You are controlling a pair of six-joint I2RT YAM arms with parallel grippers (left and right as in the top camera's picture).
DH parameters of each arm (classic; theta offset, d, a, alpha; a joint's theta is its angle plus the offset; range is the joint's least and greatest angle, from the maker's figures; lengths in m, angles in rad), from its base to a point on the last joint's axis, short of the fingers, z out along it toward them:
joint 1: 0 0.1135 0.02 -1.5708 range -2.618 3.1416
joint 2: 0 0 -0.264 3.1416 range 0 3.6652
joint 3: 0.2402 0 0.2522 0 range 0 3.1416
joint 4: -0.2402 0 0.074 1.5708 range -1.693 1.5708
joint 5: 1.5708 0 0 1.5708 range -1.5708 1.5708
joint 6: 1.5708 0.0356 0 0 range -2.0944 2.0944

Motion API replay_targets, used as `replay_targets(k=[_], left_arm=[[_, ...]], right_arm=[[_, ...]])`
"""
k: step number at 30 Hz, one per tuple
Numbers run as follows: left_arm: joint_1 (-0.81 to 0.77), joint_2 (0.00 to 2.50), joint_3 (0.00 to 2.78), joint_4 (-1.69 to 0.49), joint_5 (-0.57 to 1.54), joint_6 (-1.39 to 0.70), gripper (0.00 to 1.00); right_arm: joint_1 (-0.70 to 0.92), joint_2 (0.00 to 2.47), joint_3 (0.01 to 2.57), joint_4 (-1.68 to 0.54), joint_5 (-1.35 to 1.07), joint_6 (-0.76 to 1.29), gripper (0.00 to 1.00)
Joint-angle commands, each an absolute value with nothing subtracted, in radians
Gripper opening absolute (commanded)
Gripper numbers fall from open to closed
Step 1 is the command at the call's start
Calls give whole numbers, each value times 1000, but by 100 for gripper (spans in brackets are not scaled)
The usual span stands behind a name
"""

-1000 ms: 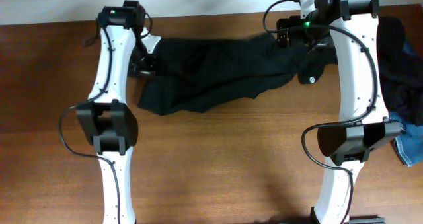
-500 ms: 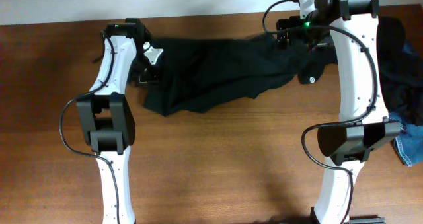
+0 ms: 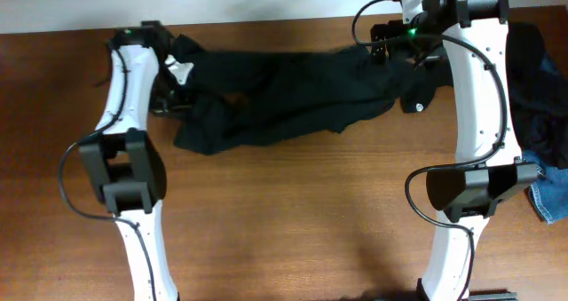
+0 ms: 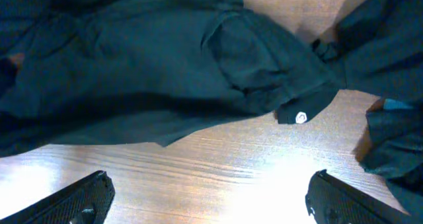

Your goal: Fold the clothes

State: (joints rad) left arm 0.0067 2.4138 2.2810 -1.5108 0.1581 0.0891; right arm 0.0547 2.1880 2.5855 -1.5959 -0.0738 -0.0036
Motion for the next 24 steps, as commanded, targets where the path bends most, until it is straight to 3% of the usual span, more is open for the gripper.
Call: replay_targets(k=[1,12,22,23,24], left_arm=[[3,2308,2286,-1562,-10,36,1],[30,2308,2285,-1671,-248,-66,1],[171,2307,2285,-1564,-128,-52,1],[179,2307,2285,-1551,-126,-52,12],[185,2307,2285,-1538,-127,-52,40]], right_arm=[[51,2196,2601,-1589,-87,-11,99],[51,2196,2601,-1615,-86,-12,99],[51,2197,2601,-1624,-87,-4,99],[51,2197,2601,-1629,-88,4,99],[51,2199,2601,-1636,-87,8,99]])
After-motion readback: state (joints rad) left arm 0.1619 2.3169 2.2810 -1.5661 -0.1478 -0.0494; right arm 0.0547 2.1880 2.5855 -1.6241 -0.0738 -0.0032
